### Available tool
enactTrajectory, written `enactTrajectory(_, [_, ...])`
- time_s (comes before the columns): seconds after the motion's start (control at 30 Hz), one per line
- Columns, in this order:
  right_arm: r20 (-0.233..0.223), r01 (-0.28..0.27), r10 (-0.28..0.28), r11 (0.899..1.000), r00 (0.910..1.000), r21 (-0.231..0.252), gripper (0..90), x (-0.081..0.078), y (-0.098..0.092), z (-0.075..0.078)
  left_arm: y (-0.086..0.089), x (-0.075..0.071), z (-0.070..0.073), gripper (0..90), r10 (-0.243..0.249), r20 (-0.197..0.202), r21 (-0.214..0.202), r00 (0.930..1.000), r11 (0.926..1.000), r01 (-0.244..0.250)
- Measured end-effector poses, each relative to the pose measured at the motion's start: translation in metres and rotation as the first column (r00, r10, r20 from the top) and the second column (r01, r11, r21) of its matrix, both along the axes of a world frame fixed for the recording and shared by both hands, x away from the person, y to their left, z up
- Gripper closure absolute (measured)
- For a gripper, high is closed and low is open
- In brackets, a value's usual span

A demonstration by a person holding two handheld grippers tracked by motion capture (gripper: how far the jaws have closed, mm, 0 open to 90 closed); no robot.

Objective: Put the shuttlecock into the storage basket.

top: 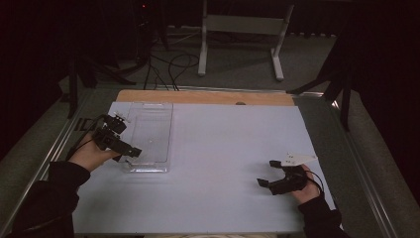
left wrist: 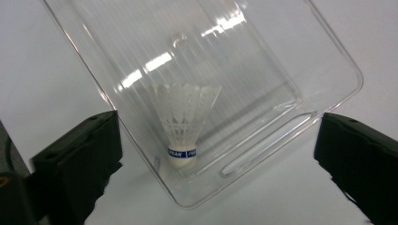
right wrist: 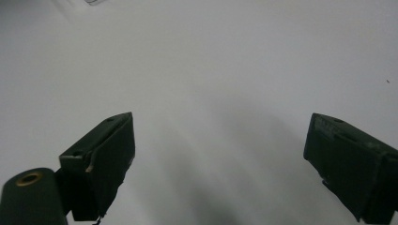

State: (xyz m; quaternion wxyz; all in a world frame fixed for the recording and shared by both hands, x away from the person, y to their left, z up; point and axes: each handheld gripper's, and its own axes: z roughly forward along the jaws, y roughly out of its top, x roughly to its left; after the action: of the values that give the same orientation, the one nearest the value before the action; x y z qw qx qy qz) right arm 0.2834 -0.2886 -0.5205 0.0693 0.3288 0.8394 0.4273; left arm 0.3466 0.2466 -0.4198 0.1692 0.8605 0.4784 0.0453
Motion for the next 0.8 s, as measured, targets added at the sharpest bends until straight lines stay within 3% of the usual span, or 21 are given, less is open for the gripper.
enactTrajectory(0.8, [-0.002, -0.001, 0.001, 1.000, 1.0000, -0.005, 9.4, 0.000, 0.000, 0.000, -0.031, 0.006, 0.011, 0.0, -0.103, 0.064, -0.053, 0.9926, 0.9929, 0.106])
